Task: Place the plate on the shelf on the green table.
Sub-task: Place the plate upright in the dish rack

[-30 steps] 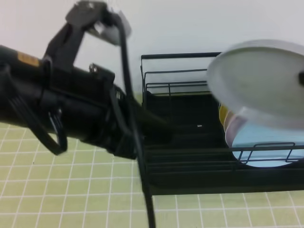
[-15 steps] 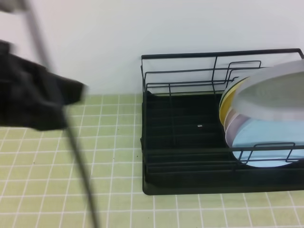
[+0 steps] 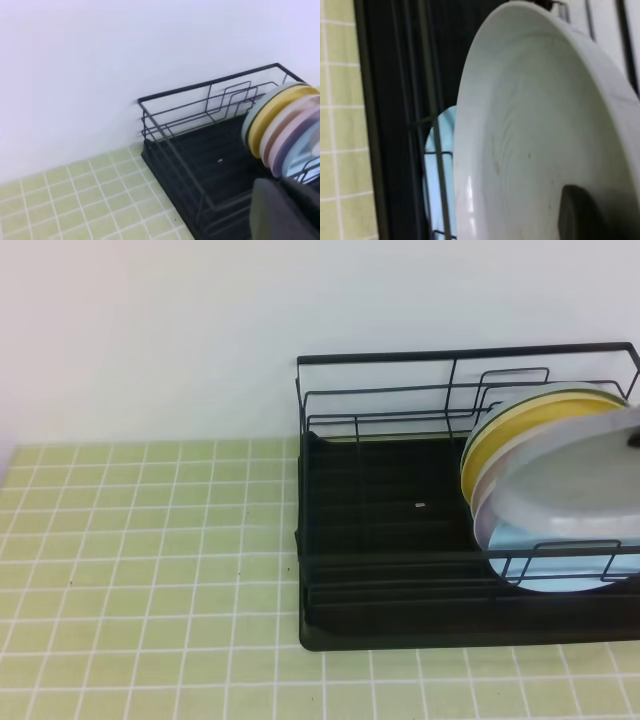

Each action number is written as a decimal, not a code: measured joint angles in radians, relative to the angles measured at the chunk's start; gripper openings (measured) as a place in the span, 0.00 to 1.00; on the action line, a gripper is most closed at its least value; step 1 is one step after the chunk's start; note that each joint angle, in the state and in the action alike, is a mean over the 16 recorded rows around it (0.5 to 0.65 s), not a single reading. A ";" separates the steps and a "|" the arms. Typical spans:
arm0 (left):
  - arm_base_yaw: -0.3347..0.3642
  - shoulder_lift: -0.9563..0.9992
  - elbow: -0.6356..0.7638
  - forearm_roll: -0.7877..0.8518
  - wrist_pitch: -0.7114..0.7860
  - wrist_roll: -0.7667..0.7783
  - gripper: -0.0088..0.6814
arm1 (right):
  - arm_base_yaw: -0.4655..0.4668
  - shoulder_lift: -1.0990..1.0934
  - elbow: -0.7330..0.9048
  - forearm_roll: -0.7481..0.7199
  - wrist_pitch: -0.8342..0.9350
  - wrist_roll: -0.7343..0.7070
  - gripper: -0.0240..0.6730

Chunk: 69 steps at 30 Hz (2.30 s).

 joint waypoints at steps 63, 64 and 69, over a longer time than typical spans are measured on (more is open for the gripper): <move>0.000 -0.115 0.160 0.031 -0.059 -0.062 0.01 | 0.002 0.090 0.021 -0.081 -0.059 -0.010 0.21; 0.000 -0.115 0.160 0.033 -0.058 -0.062 0.01 | 0.002 0.087 0.028 -0.074 -0.065 -0.020 0.21; 0.000 -0.115 0.160 0.043 -0.056 -0.061 0.01 | 0.002 0.083 0.085 -0.042 -0.118 -0.072 0.21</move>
